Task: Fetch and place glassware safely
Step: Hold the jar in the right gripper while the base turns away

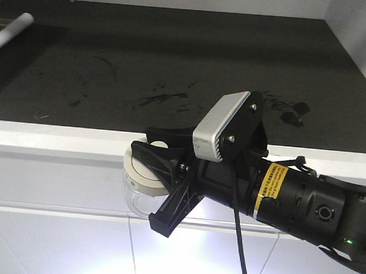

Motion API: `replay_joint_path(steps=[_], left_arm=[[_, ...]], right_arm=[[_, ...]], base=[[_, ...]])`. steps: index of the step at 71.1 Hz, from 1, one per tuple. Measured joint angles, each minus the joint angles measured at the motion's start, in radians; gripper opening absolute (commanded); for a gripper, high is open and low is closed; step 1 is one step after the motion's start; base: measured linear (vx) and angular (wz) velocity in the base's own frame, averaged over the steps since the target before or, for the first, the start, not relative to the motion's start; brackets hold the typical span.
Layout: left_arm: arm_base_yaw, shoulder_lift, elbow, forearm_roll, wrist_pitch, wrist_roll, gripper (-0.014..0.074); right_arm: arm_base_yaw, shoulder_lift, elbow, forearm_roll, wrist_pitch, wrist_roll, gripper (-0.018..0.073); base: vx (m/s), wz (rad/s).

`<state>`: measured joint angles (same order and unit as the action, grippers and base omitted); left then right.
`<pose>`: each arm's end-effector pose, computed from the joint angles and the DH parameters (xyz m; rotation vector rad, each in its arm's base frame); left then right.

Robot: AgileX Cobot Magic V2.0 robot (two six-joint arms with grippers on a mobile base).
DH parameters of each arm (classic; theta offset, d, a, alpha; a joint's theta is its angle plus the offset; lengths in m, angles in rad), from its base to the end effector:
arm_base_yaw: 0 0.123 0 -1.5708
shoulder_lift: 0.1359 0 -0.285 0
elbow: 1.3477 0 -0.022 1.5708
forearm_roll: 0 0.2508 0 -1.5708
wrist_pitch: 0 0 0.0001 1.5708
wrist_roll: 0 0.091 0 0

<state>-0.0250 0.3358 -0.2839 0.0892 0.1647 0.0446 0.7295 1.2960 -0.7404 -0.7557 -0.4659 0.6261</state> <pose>0.0862 -0.0008 0.2716 0.1230 1.6959 0.0928 0.1903 0.2076 0.3014 -0.8961 1.4915 0.7508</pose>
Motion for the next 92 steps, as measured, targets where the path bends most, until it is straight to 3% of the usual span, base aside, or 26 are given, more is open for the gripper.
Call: replay_joint_path(steps=[24,92], left_arm=[[0.000,0.000,0.000,0.000,0.000,0.000,-0.0007],[0.000,0.000,0.000,0.000,0.000,0.000,-0.0007]], right_arm=[[0.000,0.000,0.000,0.000,0.000,0.000,-0.0003],[0.000,-0.001,0.000,0.000,-0.002,0.000,-0.0003]], base=[[-0.08,0.45],[-0.05,0.73]])
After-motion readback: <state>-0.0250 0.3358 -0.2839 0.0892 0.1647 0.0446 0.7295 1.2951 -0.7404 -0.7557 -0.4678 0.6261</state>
